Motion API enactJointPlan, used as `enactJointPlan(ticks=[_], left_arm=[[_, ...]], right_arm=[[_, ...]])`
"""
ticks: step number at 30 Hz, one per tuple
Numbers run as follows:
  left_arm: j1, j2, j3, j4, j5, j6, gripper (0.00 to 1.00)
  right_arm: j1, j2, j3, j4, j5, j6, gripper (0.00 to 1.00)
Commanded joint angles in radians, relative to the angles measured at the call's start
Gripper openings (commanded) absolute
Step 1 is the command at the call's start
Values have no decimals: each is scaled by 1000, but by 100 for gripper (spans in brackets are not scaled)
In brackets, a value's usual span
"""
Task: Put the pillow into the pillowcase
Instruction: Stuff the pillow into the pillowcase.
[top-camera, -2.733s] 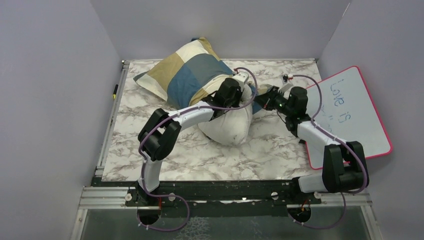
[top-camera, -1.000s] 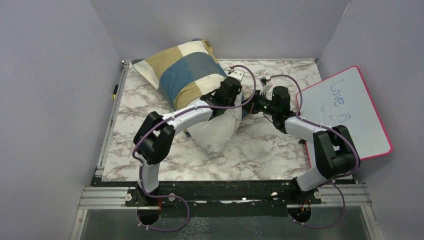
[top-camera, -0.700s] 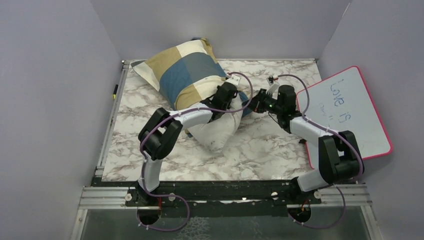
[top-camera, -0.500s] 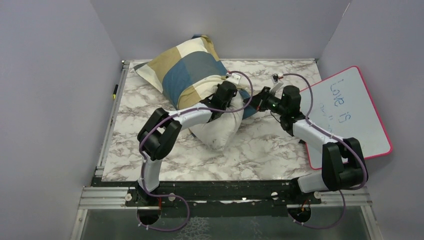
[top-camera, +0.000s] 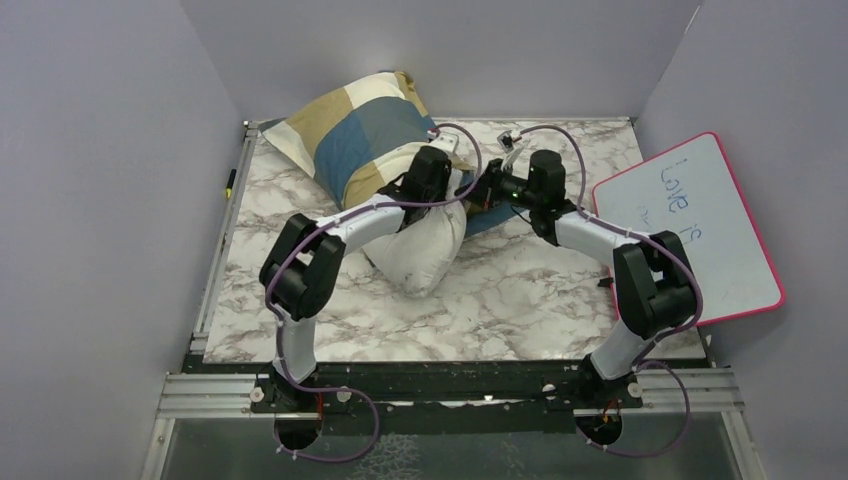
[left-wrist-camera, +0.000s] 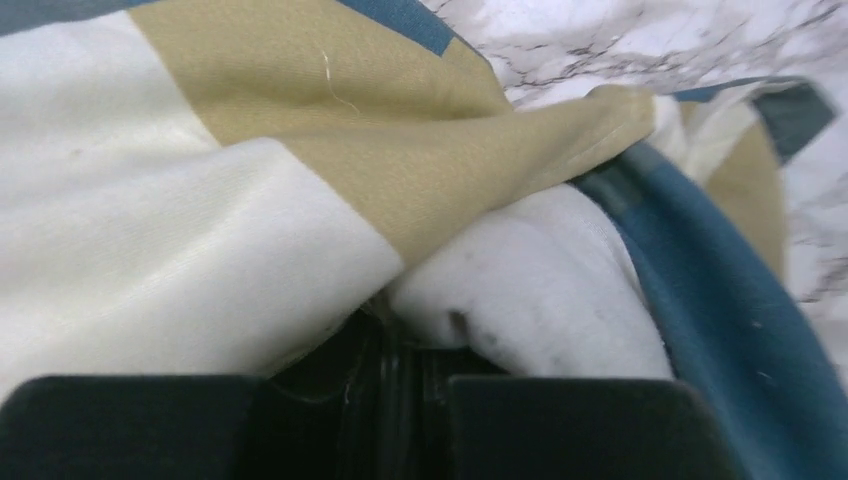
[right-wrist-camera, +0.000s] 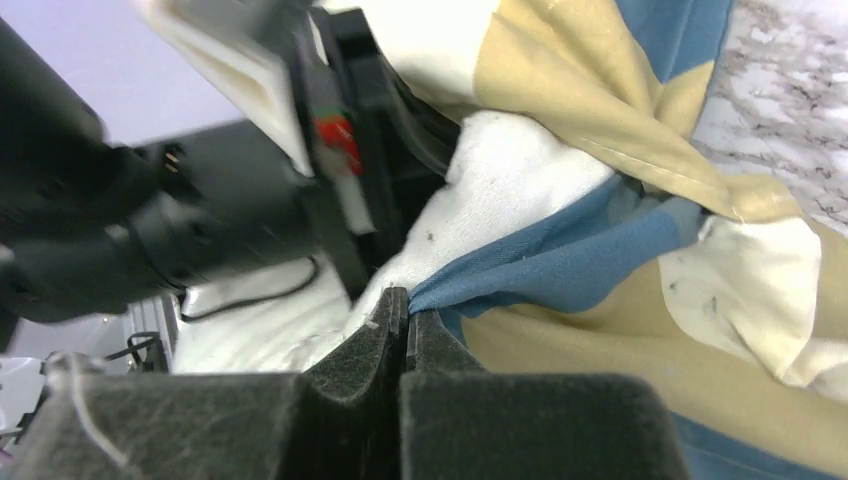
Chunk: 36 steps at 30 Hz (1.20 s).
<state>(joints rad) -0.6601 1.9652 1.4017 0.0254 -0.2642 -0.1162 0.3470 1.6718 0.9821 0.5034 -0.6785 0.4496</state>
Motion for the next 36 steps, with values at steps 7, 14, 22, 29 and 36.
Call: enactJointPlan(ticks=[7,14,22,29,36], left_arm=[[109,-293,-122,-90,364,-332,53],[109,-374,-70,-142,346,-307,75],[80,-310,16,-193,238,-336,76],[-4,-224,146,-236,137,-318,78],[-40,-87,223,-371,-135,-259,71]], right_arm=[[23,-4,-59,172,166,47,0],[24,-24,-72,179,175,69,0],[23,-23,-82,197,160,82,0],[23,-20,-74,182,161,68,0],[23,-42,-79,177,171,62,0]])
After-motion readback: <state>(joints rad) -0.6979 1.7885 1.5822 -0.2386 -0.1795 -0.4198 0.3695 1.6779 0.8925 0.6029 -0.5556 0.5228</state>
